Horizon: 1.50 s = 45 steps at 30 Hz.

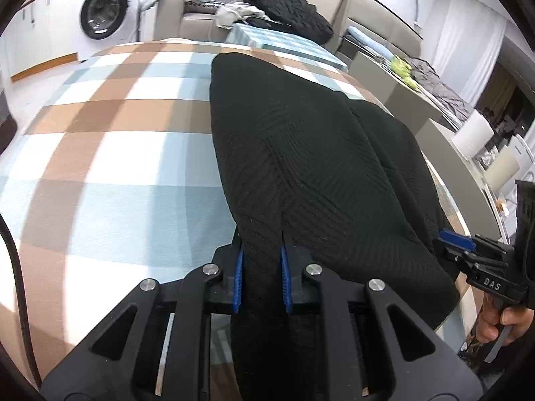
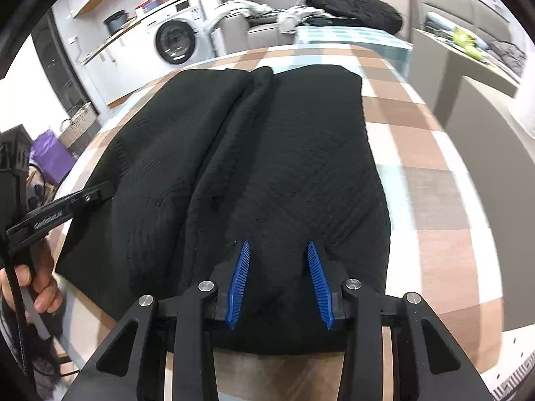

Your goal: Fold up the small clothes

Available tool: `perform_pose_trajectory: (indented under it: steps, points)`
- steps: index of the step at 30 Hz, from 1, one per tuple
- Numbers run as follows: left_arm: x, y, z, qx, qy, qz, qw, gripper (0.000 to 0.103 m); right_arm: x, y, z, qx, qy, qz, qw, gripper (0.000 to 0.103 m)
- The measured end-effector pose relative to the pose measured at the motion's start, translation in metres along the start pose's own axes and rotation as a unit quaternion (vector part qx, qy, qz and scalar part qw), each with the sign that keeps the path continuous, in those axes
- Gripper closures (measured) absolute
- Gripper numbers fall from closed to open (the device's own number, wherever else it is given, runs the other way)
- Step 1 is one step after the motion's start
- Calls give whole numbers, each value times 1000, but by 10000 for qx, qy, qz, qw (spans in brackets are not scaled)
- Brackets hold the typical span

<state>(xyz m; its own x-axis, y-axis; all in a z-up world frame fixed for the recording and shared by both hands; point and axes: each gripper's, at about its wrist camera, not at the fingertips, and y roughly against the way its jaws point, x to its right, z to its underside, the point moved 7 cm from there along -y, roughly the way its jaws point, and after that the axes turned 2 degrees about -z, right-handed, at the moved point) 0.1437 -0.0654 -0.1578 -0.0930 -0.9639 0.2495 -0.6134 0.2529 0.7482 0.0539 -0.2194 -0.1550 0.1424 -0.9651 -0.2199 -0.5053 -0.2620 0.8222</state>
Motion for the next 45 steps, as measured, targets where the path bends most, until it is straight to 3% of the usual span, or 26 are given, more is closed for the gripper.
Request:
perform_pose_trajectory:
  steps: [6, 11, 14, 18, 24, 26, 28, 30, 33, 35, 38, 41, 45]
  points:
    - [-50, 27, 7, 70, 138, -304, 9994, 88, -50, -11, 0, -230, 334, -634, 9972, 65]
    - [-70, 38, 9, 79, 302, -259, 9992, 83, -62, -16, -12, -370, 602, -601, 9957, 64]
    - [-74, 46, 8, 160, 248, -326, 9990, 75, -59, -15, -32, -200, 376, -771, 9961, 62]
    - [-82, 59, 6, 338, 246, -482, 9980, 52, -76, -34, -53, -134, 216, -1261, 9917, 58]
    - [-98, 73, 5, 448, 457, -513, 9966, 51, -105, -69, -69, -290, 62, -1659, 9857, 58]
    - [-101, 75, 6, 453, 496, -550, 9962, 51, -111, -77, -76, -147, 107, -1636, 9864, 61]
    - [-103, 77, 6, 481, 546, -538, 9959, 51, -122, -85, -82, -68, 253, -1590, 9869, 90]
    - [-102, 80, 3, 520, 557, -517, 9958, 51, -131, -76, -86, 34, 556, -1446, 9879, 92]
    - [-94, 86, 0, 580, 485, -485, 9960, 51, -135, -33, -109, 540, 874, -1360, 9854, 93]
    - [-86, 85, -3, 589, 406, -415, 9966, 50, -119, -10, -118, 747, 865, -1068, 9877, 93]
    - [-73, 75, -3, 481, 290, -354, 9978, 49, -84, -25, -111, 493, 581, -691, 9947, 92]
    - [-60, 59, 2, 259, 180, -283, 9991, 49, -57, -62, -97, 12, 149, -714, 9973, 91]
    - [-44, 43, 11, 28, -50, -263, 9996, 49, -45, -66, -88, -67, -96, -881, 9960, 78]
